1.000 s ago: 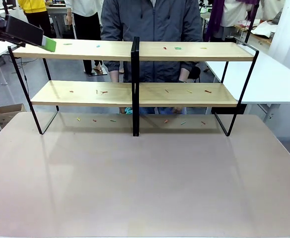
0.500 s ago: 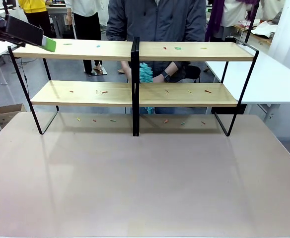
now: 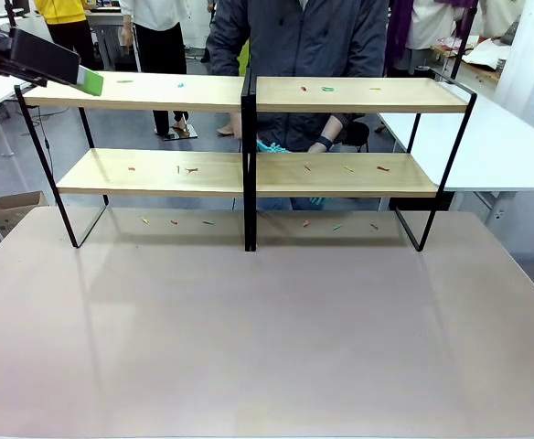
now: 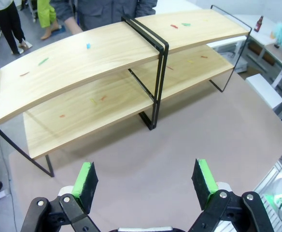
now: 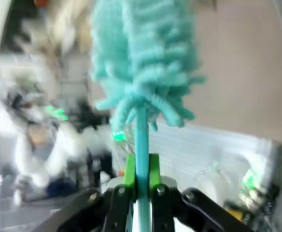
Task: Clean the shelves.
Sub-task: Clean a randomly selected level of the Shelf with the Duster.
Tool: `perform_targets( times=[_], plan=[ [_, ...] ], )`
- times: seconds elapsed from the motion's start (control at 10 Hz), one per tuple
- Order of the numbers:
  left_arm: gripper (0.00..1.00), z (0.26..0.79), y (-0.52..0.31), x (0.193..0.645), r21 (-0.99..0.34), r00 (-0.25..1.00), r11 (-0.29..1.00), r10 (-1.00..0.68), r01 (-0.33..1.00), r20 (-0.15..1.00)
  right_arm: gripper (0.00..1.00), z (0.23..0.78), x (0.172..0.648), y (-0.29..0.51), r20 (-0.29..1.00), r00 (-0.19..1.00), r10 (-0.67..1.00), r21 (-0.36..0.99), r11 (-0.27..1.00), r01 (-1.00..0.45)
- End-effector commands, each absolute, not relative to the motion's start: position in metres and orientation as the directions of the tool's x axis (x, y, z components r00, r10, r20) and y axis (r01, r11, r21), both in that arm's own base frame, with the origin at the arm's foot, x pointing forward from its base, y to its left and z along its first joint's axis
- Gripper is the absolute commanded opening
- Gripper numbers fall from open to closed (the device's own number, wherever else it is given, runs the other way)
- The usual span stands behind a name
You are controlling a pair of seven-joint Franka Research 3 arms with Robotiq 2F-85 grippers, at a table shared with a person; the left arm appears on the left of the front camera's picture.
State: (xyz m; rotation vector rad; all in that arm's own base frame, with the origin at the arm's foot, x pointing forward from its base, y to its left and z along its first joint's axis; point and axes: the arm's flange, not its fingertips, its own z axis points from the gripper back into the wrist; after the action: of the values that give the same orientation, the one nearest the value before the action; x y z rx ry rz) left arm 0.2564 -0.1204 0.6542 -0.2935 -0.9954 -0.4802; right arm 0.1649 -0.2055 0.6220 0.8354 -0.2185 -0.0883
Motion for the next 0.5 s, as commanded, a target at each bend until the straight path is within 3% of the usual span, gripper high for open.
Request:
perform_targets(
  times=[0.0, 0.1, 0.2, 0.3, 0.4],
  plan=[
    [1.00, 0.654, -0.119, 0.257, -0.022, 0.453, 0.858, -0.249, 0.513, 0.856, 0.12, 0.591, 0.163, -0.186, 0.074, 0.905, 0.419, 0.528, 0.753, -0.392],
    [1.00, 0.654, -0.119, 0.257, -0.022, 0.453, 0.858, -0.249, 0.513, 0.856, 0.12, 0.576, 0.157, -0.170, 0.048, 0.859, 0.509, 0.497, 0.734, -0.463],
    [1.00, 0.654, -0.119, 0.257, -0.022, 0.453, 0.858, -0.249, 0.513, 0.856, 0.12, 0.578, 0.154, -0.172, 0.125, 0.895, 0.428, 0.453, 0.778, -0.435],
    [1.00, 0.654, -0.119, 0.257, -0.022, 0.453, 0.858, -0.249, 0.513, 0.856, 0.12, 0.590, 0.149, -0.178, 0.051, 0.989, 0.140, 0.658, 0.740, -0.139],
    [1.00, 0.654, -0.119, 0.257, -0.022, 0.453, 0.858, -0.249, 0.513, 0.856, 0.12, 0.580, 0.152, -0.168, 0.030, 0.959, 0.281, 0.588, 0.771, -0.244]
  ],
)
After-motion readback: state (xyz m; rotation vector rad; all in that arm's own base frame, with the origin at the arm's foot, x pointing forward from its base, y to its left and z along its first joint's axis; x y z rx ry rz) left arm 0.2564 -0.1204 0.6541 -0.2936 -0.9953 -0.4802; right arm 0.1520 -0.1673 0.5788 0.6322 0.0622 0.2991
